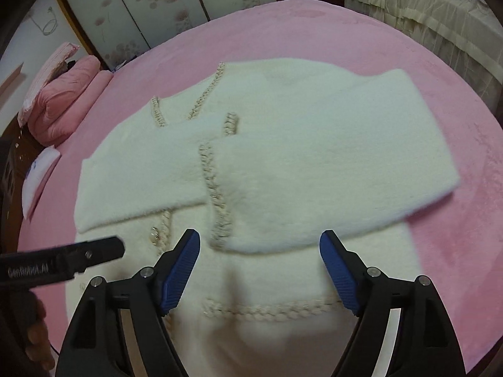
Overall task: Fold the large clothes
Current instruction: 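Lay the held sleeve across the cardigan body and open the right gripper, then grasp the braided cuff of the folded sleeve with the left gripper and lift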
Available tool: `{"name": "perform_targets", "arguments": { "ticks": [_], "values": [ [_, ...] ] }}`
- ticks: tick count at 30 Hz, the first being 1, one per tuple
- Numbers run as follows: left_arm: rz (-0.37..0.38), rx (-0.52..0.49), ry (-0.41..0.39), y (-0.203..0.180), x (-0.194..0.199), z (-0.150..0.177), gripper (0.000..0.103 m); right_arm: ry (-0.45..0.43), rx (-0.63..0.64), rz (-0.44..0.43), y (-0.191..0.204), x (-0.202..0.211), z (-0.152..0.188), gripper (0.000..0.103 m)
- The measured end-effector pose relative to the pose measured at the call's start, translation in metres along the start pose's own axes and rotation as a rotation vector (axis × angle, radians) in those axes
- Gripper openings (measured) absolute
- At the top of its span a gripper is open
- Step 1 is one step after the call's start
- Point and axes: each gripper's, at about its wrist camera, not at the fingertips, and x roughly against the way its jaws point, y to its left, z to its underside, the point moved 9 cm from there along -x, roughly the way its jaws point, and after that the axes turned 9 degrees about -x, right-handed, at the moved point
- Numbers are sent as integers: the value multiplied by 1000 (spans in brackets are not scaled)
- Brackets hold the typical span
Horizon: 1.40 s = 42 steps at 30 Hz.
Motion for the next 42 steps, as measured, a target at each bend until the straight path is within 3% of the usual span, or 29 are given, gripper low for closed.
{"name": "perform_targets", "arguments": {
  "ticks": [6, 10, 16, 19, 22, 24, 28, 31, 34, 37, 42],
  "values": [
    [58, 65, 36, -44, -35, -5, 82, 33, 2, 17, -66, 9, -15, 87],
    [78, 171, 41, -59, -57, -5, 82, 72, 0, 37, -102, 1, -16, 89],
    [-32, 230, 22, -65, -87, -10, 73, 149, -23, 59, -167, -8, -7, 89],
    [-35, 234, -4, -75, -91, -16, 49, 178, -33, 66, -194, -22, -9, 89],
    [-78, 238, 0, -83, -95, -19, 37, 195, -57, 49, -216, -31, -12, 89],
    [-119, 248, -8, -83, -91, -22, 14, 206, -90, 44, -233, -33, -16, 89],
    [-69, 292, -103, -89, -70, -34, 13, 204, -104, 22, -254, -34, -25, 89],
    [-31, 262, -192, -107, -48, -55, 13, 203, -117, 11, -265, -34, -30, 91],
    [57, 217, -312, -129, -11, -91, 12, 195, -124, 5, -278, -34, -35, 92],
    [99, 170, -399, -147, 25, -138, 12, 175, -91, 13, -284, -33, -41, 92],
    [162, 126, -581, -141, 108, -195, 11, 140, -36, 25, -295, -32, -57, 92]
  ]
}}
